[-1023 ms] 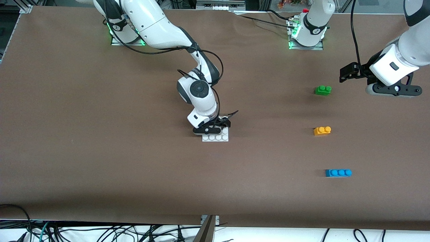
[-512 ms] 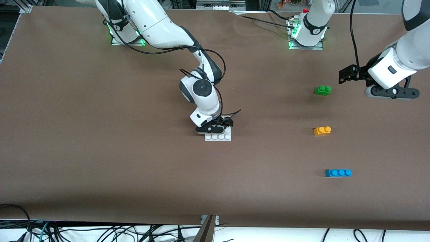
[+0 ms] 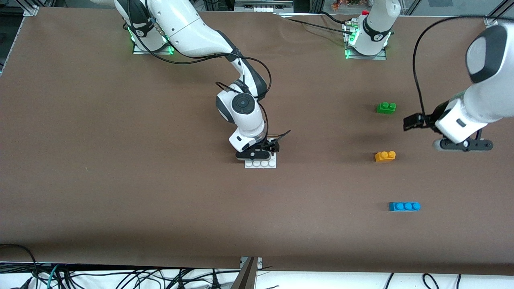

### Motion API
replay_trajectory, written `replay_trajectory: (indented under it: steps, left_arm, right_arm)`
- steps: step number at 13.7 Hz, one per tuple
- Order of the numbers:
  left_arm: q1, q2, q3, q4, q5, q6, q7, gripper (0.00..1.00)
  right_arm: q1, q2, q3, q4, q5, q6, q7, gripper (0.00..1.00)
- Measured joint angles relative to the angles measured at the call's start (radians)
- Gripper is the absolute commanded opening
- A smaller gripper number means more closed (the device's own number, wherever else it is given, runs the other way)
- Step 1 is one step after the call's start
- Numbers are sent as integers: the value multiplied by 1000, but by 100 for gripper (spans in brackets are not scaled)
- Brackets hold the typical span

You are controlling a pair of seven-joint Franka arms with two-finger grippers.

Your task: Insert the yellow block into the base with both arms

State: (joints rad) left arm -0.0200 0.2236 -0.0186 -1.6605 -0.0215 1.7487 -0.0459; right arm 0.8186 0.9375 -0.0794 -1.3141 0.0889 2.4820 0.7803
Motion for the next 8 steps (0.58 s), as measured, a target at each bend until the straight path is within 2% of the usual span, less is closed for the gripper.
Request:
replay_trajectory:
  steps: [4,8]
  left_arm:
    - [15,91,0,-48,4,110,-13,100]
    - [15,99,-1,-216,60,334,-26,100]
  right_arm:
    - [-3,-15,-34,123,0,-152,-16,100]
    - [-66,-86,-102,162,0,-294,-214,100]
